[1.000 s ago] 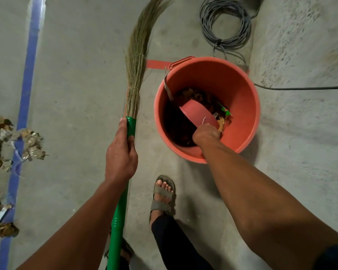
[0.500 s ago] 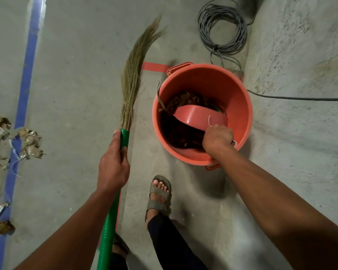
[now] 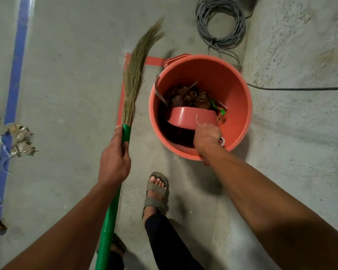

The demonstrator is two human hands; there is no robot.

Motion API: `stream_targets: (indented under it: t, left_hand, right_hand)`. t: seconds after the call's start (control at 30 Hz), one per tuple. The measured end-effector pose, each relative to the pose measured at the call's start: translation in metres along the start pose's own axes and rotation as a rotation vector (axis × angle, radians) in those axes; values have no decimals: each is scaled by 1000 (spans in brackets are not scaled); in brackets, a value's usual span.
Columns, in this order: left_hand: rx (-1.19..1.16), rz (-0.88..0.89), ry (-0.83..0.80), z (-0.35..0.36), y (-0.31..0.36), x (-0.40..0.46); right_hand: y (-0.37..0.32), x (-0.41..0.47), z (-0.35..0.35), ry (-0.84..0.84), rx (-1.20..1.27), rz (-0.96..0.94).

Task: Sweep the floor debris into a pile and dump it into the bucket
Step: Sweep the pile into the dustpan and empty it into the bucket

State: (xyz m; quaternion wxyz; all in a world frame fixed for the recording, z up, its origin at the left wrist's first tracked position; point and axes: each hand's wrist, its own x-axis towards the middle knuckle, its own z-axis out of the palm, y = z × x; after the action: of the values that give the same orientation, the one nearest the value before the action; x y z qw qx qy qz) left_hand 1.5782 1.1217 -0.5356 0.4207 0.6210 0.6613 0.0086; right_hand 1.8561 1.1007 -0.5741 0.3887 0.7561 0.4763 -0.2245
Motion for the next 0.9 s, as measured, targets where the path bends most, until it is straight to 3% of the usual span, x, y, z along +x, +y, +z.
stream_targets:
  t: [0.17,0.37,0.63,0.77,0.9]
  left_hand:
    - [35,12,-26,-30,15,-22]
    - [36,18,-19,-57,21,-33]
    - [15,29,-16,-77,-16,-48]
    - [-5,58,-35,-99,-50,-66]
    - [4,85,-40,-119,-89,-75]
  right_hand:
    - [45,-59,-22,25,244,122]
    - [57,-102,-52,-84,710,229]
    - [32,-172,-82,-34,1112,254]
    - [4,-210,-96,-120,1403,265]
    - [-39,-234,-125,-180,1675,137]
